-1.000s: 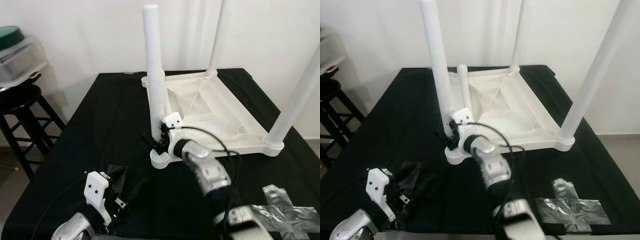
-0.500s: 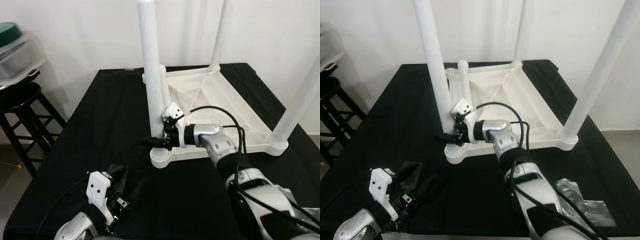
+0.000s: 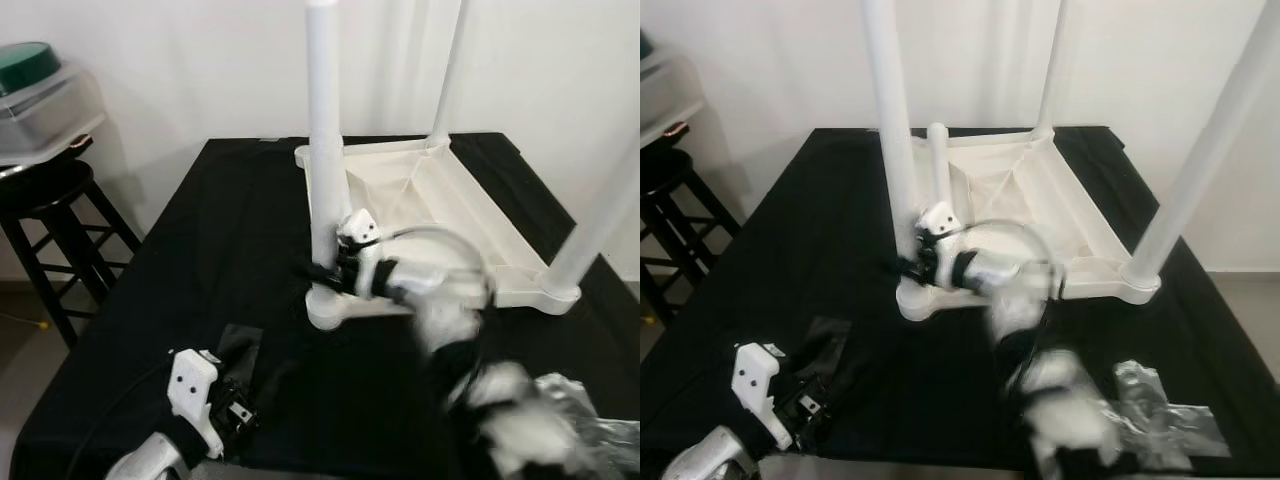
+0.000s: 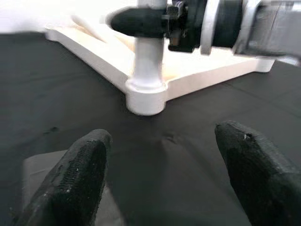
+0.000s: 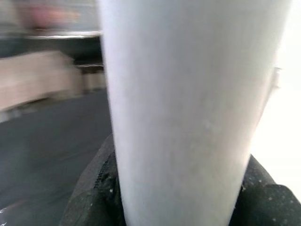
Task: Building children table
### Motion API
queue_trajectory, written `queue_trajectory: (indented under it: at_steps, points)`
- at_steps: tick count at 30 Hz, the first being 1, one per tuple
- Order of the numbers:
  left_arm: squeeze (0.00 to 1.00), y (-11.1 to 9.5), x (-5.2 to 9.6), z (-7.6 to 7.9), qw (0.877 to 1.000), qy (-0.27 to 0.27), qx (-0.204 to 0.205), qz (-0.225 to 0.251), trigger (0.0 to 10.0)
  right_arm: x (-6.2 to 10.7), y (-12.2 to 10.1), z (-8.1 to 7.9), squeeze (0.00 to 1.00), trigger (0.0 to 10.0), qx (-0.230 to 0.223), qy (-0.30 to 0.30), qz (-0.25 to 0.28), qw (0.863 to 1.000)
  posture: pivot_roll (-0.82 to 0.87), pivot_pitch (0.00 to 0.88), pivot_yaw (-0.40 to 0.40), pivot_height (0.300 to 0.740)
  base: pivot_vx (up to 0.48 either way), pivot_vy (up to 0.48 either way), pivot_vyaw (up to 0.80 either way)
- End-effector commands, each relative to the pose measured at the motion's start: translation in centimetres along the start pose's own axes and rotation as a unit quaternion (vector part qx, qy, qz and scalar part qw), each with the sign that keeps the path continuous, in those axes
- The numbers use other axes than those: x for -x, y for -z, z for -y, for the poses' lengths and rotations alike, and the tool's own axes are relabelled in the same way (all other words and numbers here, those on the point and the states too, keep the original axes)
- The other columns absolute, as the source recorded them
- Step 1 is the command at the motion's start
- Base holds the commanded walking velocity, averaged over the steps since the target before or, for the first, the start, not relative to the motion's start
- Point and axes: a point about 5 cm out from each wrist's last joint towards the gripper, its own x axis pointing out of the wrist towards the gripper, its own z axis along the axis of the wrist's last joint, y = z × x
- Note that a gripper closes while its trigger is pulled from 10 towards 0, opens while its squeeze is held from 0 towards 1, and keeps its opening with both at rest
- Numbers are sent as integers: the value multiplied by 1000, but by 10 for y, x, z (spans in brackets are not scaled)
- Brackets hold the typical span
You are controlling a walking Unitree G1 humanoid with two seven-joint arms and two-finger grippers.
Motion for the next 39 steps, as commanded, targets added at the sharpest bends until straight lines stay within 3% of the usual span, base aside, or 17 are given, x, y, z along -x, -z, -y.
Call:
queue_trajectory:
  at_steps: [1, 2, 4, 11, 12, 14, 15, 19, 21, 23, 24, 25, 26, 31, 33, 38, 39]
  points:
    - [0, 1, 4, -2, 1000, -6, 0, -5, 10000, 38, 37, 5, 0, 0, -13, 115, -72, 991, -53, 56, 29, 740, 0, 0, 0]
    - [0, 1, 4, -2, 1000, -6, 0, -5, 10000, 38, 37, 5, 0, 0, -13, 115, -72, 991, -53, 56, 29, 740, 0, 0, 0]
    - [0, 1, 4, -3, 1000, -2, 4, -7, 10000, 44, 38, -13, 0, 0, 3, 60, -67, 996, -87, 58, 57, 740, 0, 0, 0]
    - [0, 1, 0, -4, 1000, 9, 3, -9, 10000, 28, 26, -16, 0, 0, 24, 45, -56, 997, -75, 45, 43, 740, 0, 0, 0]
    - [0, 0, 0, -5, 1000, 4, 2, -7, 10000, 25, 24, -18, 0, 10000, 20, 53, -59, 997, -68, 42, 38, 740, 0, 0, 0]
    - [0, 0, 0, -5, 1000, 4, 2, -7, 10000, 25, 24, -18, 0, 10000, 20, 53, -59, 997, -68, 42, 38, 740, 0, 0, 0]
    - [0, -1, -2, -6, 1000, -10, -2, 0, 10000, 17, 14, -22, 1000, 10000, 12, 20, -56, 998, -52, 38, 29, 740, 0, 0, 0]
    - [0, -1, -3, -8, 1000, -16, -3, 3, 10000, 9, 2, -25, 1000, 10000, 6, -36, -40, 999, -42, 30, 31, 740, 0, 0, 0]
    - [0, -1, -5, -9, 1000, -14, -5, 1, 10000, -1, -11, -24, 1000, 10000, 28, -109, -20, 993, -35, 26, 34, 740, 0, 0, 0]
    - [0, -1, -5, -9, 1000, -13, -5, 0, 10000, -3, -16, -23, 1000, 10000, 34, -140, -13, 989, -34, 24, 32, 740, 0, 0, 0]
    - [0, -1, -6, -10, 1000, -13, -6, 0, 10000, -4, -21, -22, 682, 10000, 49, -188, -7, 981, -23, 22, 27, 740, 0, 0, 0]
    - [0, -1, -6, -10, 1000, -13, -6, 0, 10000, -4, -21, -22, 682, 10000, 49, -188, -7, 981, -23, 22, 27, 740, 0, 0, 0]
    - [0, 0, -7, -10, 1000, -12, -6, 0, 10000, -5, -25, -20, 43, 10000, 62, -223, -4, 973, -24, 21, 27, 740, 0, 0, 0]
    - [0, 0, -8, -10, 1000, -12, -6, 0, 10000, -7, -33, -12, 0, 10000, 96, -291, -11, 952, -20, 17, 25, 740, 0, 0, 0]
    - [0, 0, -8, -10, 1000, -13, -7, 0, 10000, -10, -47, -3, 0, 10000, 120, -359, -25, 925, -13, 17, 26, 740, 0, 0, 0]
    - [0, 0, -8, -11, 1000, -13, -8, -1, 10000, -12, -55, 1, 0, 10000, 111, -398, -31, 910, -9, 18, 26, 740, 0, 0, 0]
    - [0, 0, -7, -11, 1000, -13, -8, -1, 10000, -13, -55, 1, 0, 1294, 103, -397, -34, 911, -6, 22, 29, 740, 0, 0, 0]
